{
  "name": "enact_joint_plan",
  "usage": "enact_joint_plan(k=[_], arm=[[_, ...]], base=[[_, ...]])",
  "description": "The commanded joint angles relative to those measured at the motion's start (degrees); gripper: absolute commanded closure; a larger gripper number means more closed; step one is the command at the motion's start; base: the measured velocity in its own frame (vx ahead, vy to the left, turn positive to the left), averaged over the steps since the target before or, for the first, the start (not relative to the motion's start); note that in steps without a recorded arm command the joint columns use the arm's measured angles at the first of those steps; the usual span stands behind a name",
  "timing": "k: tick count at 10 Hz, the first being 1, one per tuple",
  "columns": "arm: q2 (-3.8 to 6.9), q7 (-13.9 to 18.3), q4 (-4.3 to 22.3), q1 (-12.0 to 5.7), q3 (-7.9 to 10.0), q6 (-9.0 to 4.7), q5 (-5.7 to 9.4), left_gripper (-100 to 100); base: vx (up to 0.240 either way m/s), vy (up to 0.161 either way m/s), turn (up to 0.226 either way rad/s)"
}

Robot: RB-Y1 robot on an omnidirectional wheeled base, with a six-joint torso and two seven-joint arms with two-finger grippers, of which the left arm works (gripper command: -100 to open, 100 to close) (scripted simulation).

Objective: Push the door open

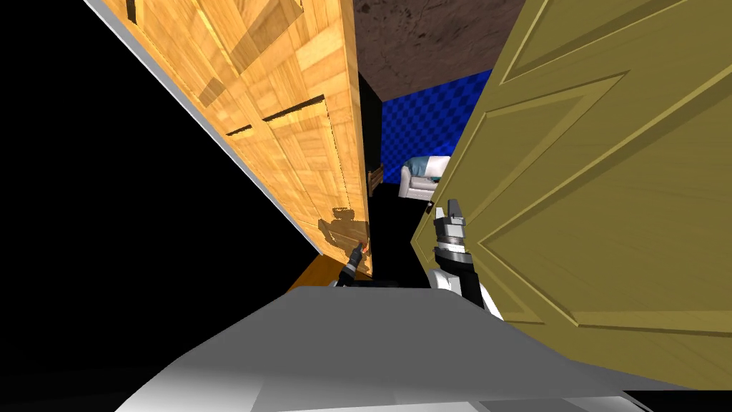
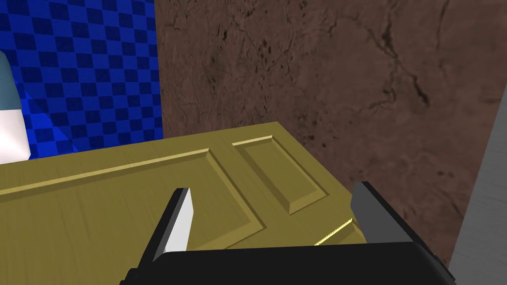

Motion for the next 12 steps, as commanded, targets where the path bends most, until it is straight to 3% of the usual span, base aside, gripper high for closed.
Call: enact_joint_plan(k=[1,5,12], arm=[[0.02,0.0,0.0,0.0,0.02,0.08,0.01,100],[0.02,0.0,0.0,0.0,0.02,0.08,0.01,100],[0.41,-1.9,1.6,-1.11,4.14,0.42,1.36,100]], base=[[-0.032,0.011,-0.018],[-0.01,0.004,0.001],[0.145,-0.083,0.049]])
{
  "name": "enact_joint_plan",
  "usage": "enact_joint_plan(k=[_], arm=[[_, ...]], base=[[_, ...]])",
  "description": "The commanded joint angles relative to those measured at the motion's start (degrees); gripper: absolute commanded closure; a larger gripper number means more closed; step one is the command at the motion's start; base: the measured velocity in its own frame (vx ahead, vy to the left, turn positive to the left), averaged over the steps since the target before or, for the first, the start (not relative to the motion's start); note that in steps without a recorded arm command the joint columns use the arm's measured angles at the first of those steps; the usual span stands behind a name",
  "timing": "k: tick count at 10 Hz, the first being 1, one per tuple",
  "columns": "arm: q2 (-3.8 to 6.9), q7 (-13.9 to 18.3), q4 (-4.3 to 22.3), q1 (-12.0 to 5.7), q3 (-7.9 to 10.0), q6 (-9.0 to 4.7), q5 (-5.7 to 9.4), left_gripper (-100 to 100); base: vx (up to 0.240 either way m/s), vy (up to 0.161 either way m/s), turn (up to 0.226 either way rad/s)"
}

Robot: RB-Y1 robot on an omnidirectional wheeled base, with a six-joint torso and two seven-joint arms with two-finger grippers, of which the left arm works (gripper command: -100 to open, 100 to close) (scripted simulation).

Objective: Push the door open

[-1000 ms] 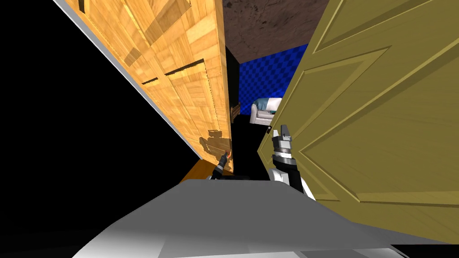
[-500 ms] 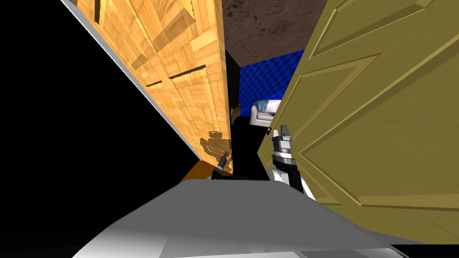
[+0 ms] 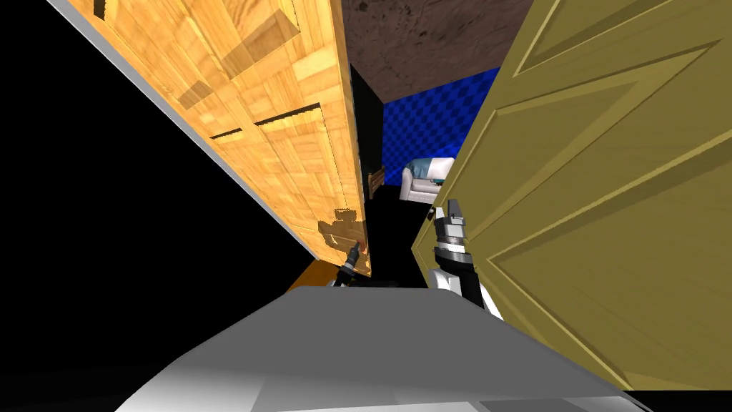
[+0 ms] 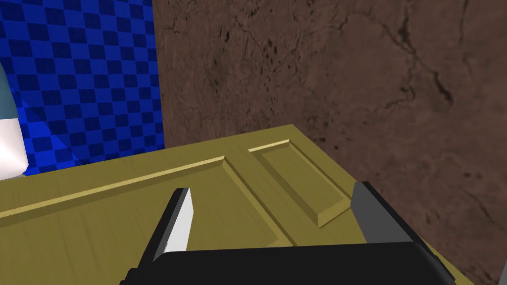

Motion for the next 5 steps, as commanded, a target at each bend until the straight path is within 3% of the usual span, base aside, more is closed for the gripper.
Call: enact_joint_plan(k=[1,4,5], arm=[[0.59,-0.6,-0.3,-0.31,2.0,0.17,0.69,100],[0.27,-1.6,0.5,-0.98,4.26,0.24,1.44,100],[0.2,-1.2,0.5,-0.73,3.45,-0.02,1.36,-100]], base=[[0.201,-0.119,0.081],[0.158,-0.092,0.099],[-0.058,-0.057,0.089]])
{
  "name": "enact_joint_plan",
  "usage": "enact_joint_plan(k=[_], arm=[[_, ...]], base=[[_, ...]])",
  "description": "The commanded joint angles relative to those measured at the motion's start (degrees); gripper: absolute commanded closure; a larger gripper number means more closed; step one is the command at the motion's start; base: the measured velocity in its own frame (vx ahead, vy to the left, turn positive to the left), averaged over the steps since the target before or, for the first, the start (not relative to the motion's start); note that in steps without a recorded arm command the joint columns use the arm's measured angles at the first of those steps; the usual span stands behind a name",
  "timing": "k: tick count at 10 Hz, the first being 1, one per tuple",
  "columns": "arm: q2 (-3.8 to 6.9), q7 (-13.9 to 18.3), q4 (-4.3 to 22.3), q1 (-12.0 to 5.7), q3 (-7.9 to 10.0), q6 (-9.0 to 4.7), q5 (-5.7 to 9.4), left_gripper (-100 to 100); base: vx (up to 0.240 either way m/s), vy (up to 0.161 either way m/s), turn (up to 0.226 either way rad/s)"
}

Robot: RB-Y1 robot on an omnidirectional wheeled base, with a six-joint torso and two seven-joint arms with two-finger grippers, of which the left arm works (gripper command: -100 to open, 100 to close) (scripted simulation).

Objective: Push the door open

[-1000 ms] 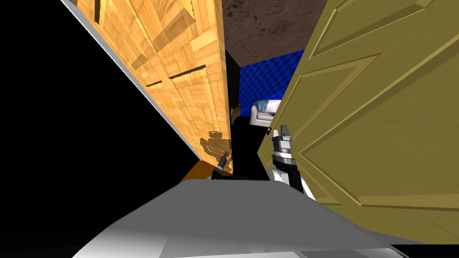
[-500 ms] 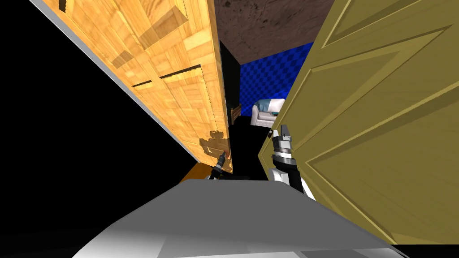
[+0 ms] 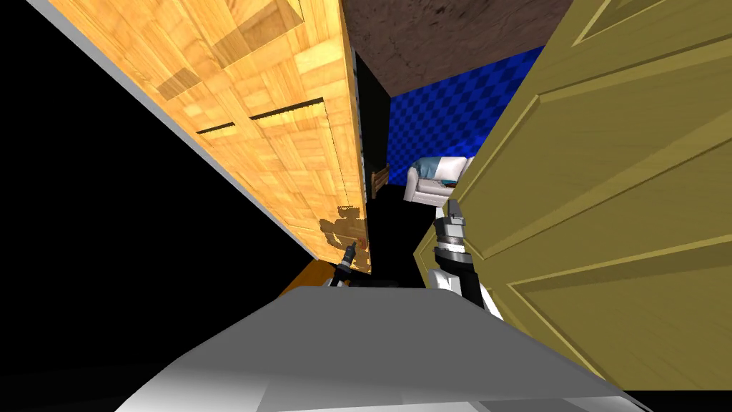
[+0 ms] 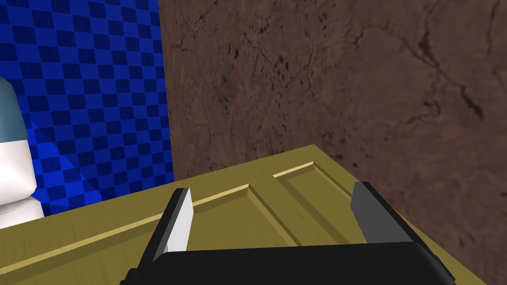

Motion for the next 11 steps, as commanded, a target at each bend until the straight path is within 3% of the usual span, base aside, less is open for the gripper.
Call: enact_joint_plan(k=[1,7,8,11], arm=[[0.01,0.2,-0.2,0.18,-0.15,0.17,0.04,-100],[-1.45,0.7,-2.2,1.23,-0.62,1.38,0.49,-100],[-1.2,0.6,-2.0,1.13,-0.57,1.23,0.44,-100],[-0.98,0.4,-1.3,0.74,-0.13,0.85,0.56,-100]], base=[[-0.186,0.007,0.013],[-0.213,-0.001,0.039],[-0.094,-0.006,0.006],[0.158,-0.043,-0.024]])
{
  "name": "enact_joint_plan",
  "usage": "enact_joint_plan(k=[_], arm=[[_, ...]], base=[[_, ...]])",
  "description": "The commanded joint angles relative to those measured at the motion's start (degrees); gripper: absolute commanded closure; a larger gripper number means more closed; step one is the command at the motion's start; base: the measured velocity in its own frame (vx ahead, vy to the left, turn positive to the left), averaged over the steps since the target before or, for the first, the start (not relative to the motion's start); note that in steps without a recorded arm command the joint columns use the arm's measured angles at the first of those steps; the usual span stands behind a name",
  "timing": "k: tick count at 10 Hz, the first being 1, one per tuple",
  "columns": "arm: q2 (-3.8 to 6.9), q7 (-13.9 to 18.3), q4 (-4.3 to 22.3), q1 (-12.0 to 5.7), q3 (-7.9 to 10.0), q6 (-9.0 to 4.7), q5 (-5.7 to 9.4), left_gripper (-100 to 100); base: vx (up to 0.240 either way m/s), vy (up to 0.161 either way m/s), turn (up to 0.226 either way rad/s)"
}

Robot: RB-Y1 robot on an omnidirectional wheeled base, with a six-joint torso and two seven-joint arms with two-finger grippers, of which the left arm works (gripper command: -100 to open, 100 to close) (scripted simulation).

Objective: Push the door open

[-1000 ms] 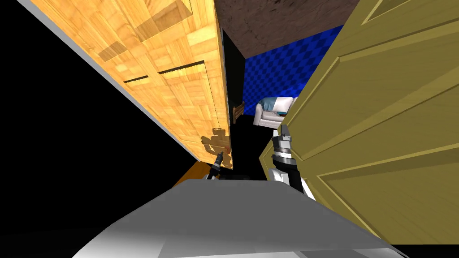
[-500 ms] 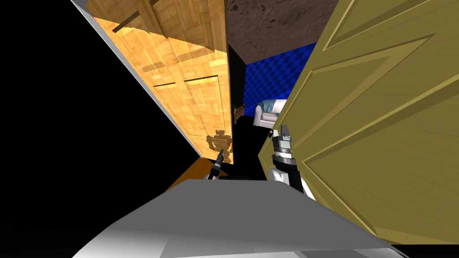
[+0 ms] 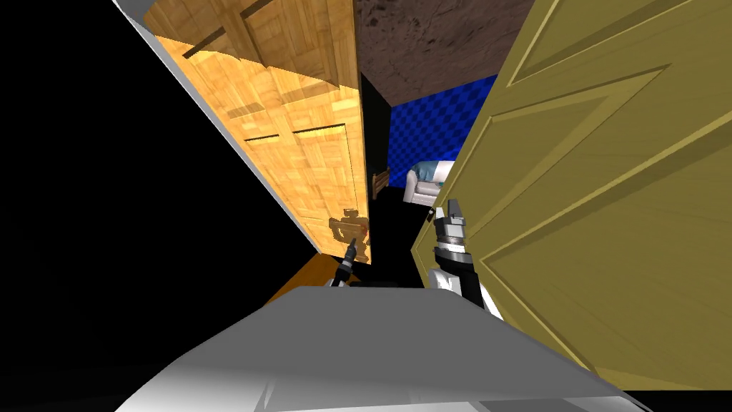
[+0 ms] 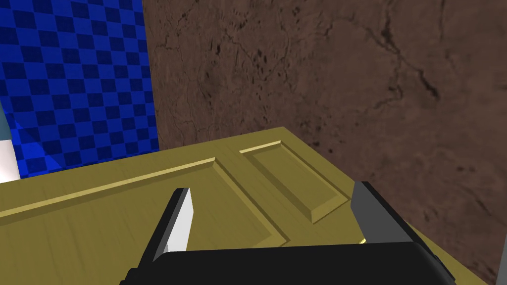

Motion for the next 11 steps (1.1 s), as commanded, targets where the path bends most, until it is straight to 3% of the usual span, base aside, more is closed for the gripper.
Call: enact_joint_plan(k=[1,8,9,11], arm=[[0.02,-0.1,0.4,-0.29,0.27,-0.29,0.07,-100],[-0.9,-0.6,1.8,-1.05,1.19,-1.11,0.29,-100],[-0.9,-0.6,1.8,-1.05,1.19,-1.11,0.29,100],[-0.9,-0.6,1.8,-1.05,1.19,-1.11,0.29,100]], base=[[0.212,-0.061,-0.023],[0.198,-0.061,-0.02],[-0.016,0.002,-0.007],[-0.021,0.008,-0.009]])
